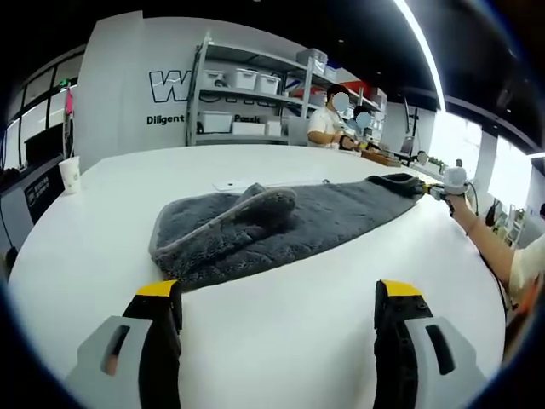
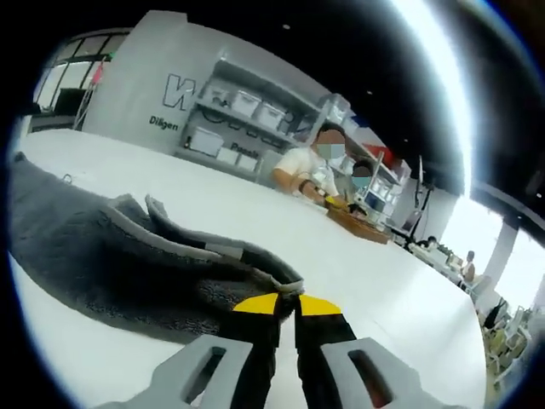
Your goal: Open the folded towel by lifting each exposed corner and separating the folded layers until the towel lies flat within the target outline without major curled edges
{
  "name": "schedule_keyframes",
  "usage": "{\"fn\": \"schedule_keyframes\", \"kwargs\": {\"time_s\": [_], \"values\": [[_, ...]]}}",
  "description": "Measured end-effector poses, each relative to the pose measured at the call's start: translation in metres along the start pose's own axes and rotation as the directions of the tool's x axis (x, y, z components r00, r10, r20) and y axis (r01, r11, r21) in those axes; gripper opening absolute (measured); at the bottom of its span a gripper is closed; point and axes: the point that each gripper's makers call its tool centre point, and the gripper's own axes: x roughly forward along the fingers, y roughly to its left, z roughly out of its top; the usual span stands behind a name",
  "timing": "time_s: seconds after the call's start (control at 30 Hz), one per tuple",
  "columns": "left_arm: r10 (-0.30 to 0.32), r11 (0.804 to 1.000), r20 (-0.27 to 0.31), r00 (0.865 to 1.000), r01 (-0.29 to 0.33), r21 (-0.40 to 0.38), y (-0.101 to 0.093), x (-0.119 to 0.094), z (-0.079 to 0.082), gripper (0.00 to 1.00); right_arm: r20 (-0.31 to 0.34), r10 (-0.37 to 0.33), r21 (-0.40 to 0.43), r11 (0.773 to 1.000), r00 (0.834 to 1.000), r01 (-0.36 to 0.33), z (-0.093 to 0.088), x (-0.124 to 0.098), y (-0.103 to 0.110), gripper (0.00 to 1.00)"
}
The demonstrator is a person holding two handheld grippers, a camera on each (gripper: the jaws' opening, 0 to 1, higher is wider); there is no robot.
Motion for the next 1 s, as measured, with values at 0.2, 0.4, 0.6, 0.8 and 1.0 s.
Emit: {"fn": "schedule_keyframes", "kwargs": {"time_s": [0.2,0.4,0.6,0.8,1.0], "values": [[-0.001,1.000,0.000,1.000,0.001,0.000,0.000,0.000,0.000,0.93,-0.028,-0.029,-0.005,1.000,0.999,0.028,-0.007,0.001,-0.007,0.05],[-0.002,1.000,-0.002,1.000,0.002,0.000,0.000,0.000,0.000,0.93,-0.054,-0.026,0.008,1.000,0.998,0.026,-0.008,0.000,-0.008,0.21],[0.003,1.000,-0.004,1.000,-0.003,0.000,0.001,0.000,-0.001,0.93,-0.054,-0.011,0.014,1.000,0.998,0.011,0.002,-0.007,-0.007,0.48],[0.002,1.000,-0.009,1.000,-0.002,0.003,0.000,0.000,-0.002,0.93,-0.068,-0.007,-0.034,0.999,0.998,0.005,0.012,-0.021,-0.008,0.65],[0.005,1.000,-0.014,1.000,-0.005,0.002,0.001,0.001,-0.003,0.93,-0.107,0.060,-0.075,0.995,0.992,-0.068,0.017,-0.030,0.004,0.84]]}}
